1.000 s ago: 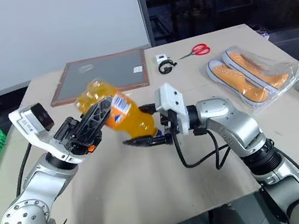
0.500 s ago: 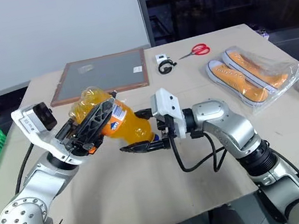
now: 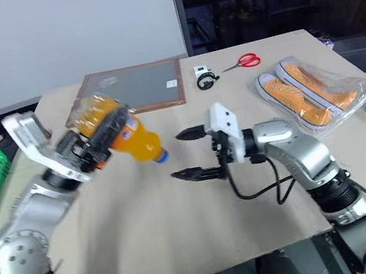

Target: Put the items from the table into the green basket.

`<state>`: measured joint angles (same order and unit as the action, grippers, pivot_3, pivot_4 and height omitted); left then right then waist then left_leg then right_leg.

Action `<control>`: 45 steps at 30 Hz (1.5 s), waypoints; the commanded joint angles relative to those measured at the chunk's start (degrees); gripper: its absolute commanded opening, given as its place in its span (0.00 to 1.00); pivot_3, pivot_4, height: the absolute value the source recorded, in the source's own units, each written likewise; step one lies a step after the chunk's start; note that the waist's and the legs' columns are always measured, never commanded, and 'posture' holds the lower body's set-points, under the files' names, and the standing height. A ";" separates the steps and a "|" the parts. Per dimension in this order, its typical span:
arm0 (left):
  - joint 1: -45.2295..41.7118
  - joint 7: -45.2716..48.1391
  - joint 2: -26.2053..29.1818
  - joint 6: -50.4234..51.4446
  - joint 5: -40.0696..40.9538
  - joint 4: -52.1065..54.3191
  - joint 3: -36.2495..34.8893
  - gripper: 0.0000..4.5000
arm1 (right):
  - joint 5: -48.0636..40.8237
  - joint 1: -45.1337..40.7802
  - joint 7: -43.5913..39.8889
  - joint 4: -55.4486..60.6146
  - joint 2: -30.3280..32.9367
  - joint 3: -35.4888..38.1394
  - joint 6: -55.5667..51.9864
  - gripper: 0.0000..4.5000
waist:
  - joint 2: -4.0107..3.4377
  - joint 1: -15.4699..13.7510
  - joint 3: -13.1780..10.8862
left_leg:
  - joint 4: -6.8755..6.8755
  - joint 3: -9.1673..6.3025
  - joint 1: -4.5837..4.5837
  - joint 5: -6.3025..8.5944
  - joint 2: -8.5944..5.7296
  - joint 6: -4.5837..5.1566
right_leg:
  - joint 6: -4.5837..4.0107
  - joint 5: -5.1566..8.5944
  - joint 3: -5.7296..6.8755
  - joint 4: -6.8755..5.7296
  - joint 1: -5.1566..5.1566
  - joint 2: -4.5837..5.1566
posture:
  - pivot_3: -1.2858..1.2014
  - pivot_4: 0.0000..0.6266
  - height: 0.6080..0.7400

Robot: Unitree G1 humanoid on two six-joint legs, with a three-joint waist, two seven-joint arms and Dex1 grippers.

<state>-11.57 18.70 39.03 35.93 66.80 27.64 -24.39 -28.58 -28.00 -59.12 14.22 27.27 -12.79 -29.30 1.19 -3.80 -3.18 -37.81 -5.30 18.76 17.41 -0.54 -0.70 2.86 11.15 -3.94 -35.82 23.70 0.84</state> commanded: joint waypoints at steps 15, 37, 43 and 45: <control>9.95 -3.49 41.63 -14.98 -70.25 -33.09 -8.23 0.70 | -12.21 -10.68 -4.65 -1.98 -4.36 7.97 -0.53 1.00 | 0.21 -0.33 -0.30 | 0.90 -0.05 0.20 -0.01 -0.03 -0.12 | -0.06 -0.06 0.21 0.21 0.47 0.17 | 0.62 0.00 1.00; -0.61 -10.11 33.46 -29.64 -73.39 -68.09 -6.83 1.00 | -10.41 -10.09 -3.05 -1.60 -7.05 6.57 0.55 1.00 | 0.97 -1.47 0.12 | 0.72 -0.36 0.13 -0.06 -0.01 -0.22 | -0.07 -0.07 0.56 -0.06 0.35 0.19 | 0.61 0.00 1.00; -4.65 -8.97 31.10 -34.76 -68.38 -66.39 -9.20 1.00 | -9.61 -10.16 -2.98 -2.42 -7.01 6.53 1.06 1.00 | 0.95 -1.72 0.12 | 0.72 -0.49 0.11 -0.09 0.01 -0.27 | -0.09 -0.08 0.69 -0.16 0.35 0.17 | 0.62 0.00 1.00; -5.52 -6.04 28.71 -35.91 -64.45 -63.38 -10.59 1.00 | -8.70 -10.05 -2.98 -3.19 -6.73 6.55 1.72 1.00 | 0.90 -1.76 0.13 | 0.72 -0.49 0.11 -0.11 0.01 -0.29 | -0.09 -0.08 0.69 -0.17 0.34 0.18 | 0.62 0.00 1.00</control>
<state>-15.98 11.00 68.15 1.97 -0.71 -39.28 -33.26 -37.95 -37.23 -62.21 10.69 20.18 -7.01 -28.88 2.10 -5.56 -3.04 -37.10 -5.78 18.87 17.30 -0.53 -1.00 2.77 11.07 -3.25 -35.98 24.02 1.02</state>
